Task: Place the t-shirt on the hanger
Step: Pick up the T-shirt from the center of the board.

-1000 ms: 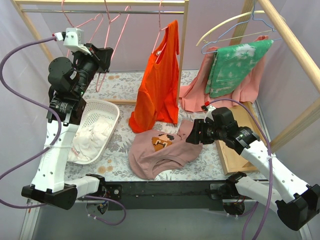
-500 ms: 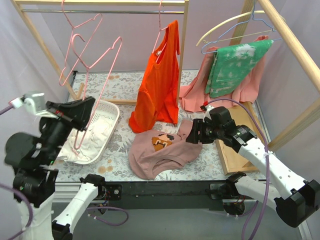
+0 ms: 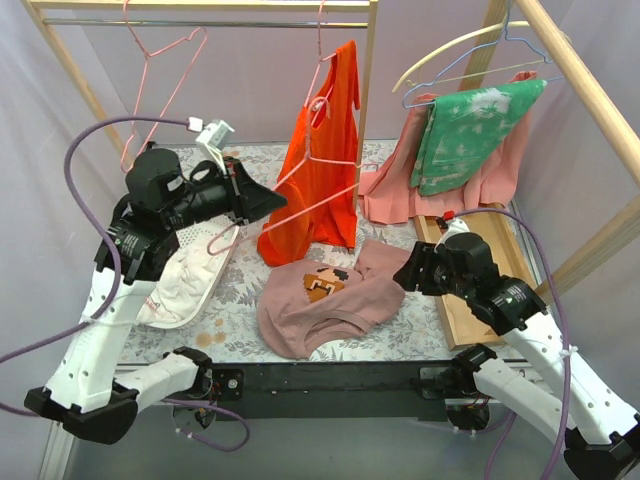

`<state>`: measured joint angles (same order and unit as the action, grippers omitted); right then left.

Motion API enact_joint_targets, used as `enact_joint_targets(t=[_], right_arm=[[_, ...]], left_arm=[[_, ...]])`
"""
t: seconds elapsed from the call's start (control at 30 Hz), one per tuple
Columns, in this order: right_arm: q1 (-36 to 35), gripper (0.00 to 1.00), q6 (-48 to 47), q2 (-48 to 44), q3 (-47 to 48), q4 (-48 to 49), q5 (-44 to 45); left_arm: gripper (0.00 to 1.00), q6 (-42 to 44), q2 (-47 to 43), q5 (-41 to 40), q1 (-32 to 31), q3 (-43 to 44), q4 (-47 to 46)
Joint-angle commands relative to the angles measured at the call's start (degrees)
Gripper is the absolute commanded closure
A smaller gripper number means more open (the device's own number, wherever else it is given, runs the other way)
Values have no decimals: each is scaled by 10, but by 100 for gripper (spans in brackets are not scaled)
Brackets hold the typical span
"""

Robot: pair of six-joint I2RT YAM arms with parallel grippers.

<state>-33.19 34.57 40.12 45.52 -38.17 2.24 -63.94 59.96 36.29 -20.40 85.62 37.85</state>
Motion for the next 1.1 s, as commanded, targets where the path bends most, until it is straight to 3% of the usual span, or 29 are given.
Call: enact_joint_targets(t=[0.0,0.07,0.2,0.33,0.43,0.63,0.9,0.93,1.03,1.07], right_arm=[[-2,39,12,-2,-24,-9,-19],[-3,41,9,-11,-59,2,-63],[-56,41,29,-11,-115,26,-88],[-239,41,89,26,-140,56,29],[-290,40,94,74,-135,71,94],[-297,39,58,130,-152,169,125],[-302,41,43,222,-148,212,135],[-302,42,45,229,-141,209,144],[-299,59,51,247,-126,186,173],[-296,74,50,250,-113,182,176]], left_arm=[[100,12,13,-117,-146,-11,-49],[100,14,15,-205,-232,-54,-76],[100,7,-43,-274,-243,-143,-114],[100,-1,-68,-265,-244,-179,-80],[100,-10,-108,-266,-244,-201,-57],[100,-5,-166,-293,-244,-202,28],[100,0,-194,-317,-244,-187,93],[100,1,-195,-321,-243,-184,98],[100,13,-207,-318,-243,-183,107],[100,23,-211,-311,-244,-183,107]])
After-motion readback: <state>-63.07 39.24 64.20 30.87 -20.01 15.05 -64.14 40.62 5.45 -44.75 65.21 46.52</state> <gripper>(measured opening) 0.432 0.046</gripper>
